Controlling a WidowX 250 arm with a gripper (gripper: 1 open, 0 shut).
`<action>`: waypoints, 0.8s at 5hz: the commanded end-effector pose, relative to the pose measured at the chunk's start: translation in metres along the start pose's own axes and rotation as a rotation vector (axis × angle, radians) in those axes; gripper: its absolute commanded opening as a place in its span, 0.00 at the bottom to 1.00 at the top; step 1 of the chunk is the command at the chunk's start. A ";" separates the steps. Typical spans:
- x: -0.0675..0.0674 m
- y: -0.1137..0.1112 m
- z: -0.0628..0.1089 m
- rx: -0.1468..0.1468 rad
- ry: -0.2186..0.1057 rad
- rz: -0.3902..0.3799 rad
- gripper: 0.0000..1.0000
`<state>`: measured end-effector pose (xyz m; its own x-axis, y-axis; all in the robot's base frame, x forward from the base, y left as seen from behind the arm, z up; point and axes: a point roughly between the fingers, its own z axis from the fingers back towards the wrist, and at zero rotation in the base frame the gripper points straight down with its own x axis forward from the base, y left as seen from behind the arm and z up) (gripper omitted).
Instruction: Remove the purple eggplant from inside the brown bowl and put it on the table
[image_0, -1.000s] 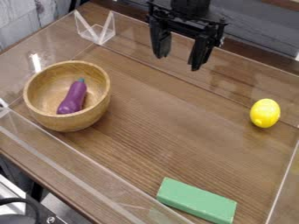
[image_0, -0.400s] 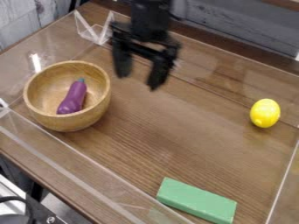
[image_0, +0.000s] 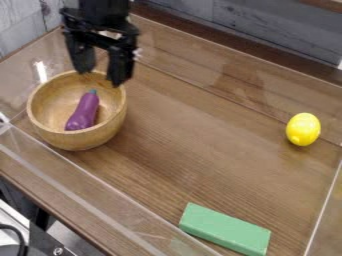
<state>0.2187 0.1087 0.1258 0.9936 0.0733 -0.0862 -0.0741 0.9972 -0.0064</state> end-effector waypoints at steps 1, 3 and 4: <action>0.002 0.021 0.004 0.027 -0.041 0.009 1.00; -0.004 0.032 -0.021 0.035 -0.024 0.023 1.00; -0.006 0.035 -0.036 0.036 -0.018 0.028 1.00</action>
<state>0.2039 0.1378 0.0815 0.9904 0.0948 -0.1009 -0.0941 0.9955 0.0119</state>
